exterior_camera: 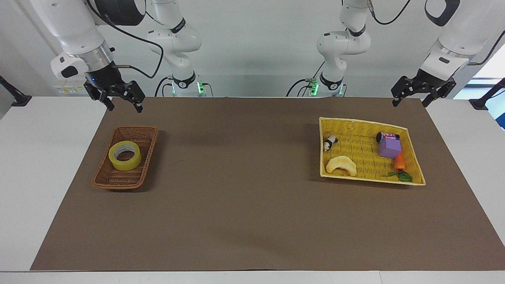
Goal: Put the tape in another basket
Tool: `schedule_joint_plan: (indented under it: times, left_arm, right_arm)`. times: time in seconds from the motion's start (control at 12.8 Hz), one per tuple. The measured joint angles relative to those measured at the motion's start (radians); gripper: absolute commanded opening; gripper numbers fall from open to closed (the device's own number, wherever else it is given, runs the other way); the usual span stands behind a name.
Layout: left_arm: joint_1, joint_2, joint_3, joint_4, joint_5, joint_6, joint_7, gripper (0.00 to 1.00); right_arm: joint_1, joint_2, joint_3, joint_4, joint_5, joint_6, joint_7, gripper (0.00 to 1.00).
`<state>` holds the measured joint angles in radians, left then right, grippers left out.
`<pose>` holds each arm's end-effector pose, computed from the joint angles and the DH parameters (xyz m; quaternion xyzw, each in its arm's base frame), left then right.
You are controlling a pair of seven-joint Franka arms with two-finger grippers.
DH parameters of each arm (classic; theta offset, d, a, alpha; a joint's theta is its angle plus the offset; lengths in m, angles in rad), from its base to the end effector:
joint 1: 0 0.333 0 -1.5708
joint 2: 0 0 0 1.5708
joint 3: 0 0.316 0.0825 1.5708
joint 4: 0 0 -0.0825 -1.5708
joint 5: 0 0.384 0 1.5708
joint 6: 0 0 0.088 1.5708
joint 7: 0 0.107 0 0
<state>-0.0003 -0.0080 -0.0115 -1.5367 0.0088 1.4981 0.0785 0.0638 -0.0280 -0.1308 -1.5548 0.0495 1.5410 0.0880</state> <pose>0.5448 -0.0055 0.6386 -0.9989 0.0449 0.0154 0.0039 0.5423 -0.0321 0.6448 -0.9967 0.0765 -0.0067 0.0266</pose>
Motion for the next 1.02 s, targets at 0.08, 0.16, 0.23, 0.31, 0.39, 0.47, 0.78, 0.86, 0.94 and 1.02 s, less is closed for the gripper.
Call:
schedule_joint_plan:
  times: [0.08, 0.16, 0.23, 0.31, 0.39, 0.47, 0.78, 0.86, 0.94, 1.02]
  left_arm:
    - [0.0, 0.0, 0.0, 0.0, 0.0, 0.0, 0.0, 1.0]
    - [0.0, 0.0, 0.0, 0.0, 0.0, 0.0, 0.0, 1.0]
    - [0.0, 0.0, 0.0, 0.0, 0.0, 0.0, 0.0, 1.0]
    - [0.0, 0.0, 0.0, 0.0, 0.0, 0.0, 0.0, 1.0]
    - [0.0, 0.0, 0.0, 0.0, 0.0, 0.0, 0.0, 1.0]
    - [0.0, 0.0, 0.0, 0.0, 0.0, 0.0, 0.0, 1.0]
    - [0.0, 0.0, 0.0, 0.0, 0.0, 0.0, 0.0, 1.0]
    - [0.0, 0.0, 0.0, 0.0, 0.0, 0.0, 0.0, 1.0]
    - [0.0, 0.0, 0.0, 0.0, 0.0, 0.0, 0.0, 1.0]
    - [0.0, 0.0, 0.0, 0.0, 0.0, 0.0, 0.0, 1.0]
  right_arm:
    - [-0.002, -0.001, -0.001, 0.034, -0.007, -0.051, 0.0, 1.0]
    - [-0.002, -0.002, -0.001, 0.066, -0.024, -0.104, 0.0, 1.0]
    - [-0.002, -0.005, -0.001, 0.089, -0.044, -0.142, 0.0, 1.0]
    - [-0.002, -0.014, 0.001, 0.103, -0.056, -0.161, 0.0, 1.0]
    - [-0.001, -0.029, 0.004, 0.104, -0.061, -0.169, 0.0, 1.0]
    - [0.001, -0.046, 0.007, 0.094, -0.061, -0.174, 0.0, 1.0]
    - [0.007, -0.091, 0.009, 0.037, -0.061, -0.171, 0.0, 1.0]
    - [0.007, -0.092, 0.009, 0.033, -0.062, -0.169, 0.0, 1.0]
    - [0.008, -0.092, 0.009, 0.032, -0.062, -0.169, -0.002, 1.0]
    - [0.008, -0.092, 0.009, 0.032, -0.063, -0.169, -0.011, 1.0]
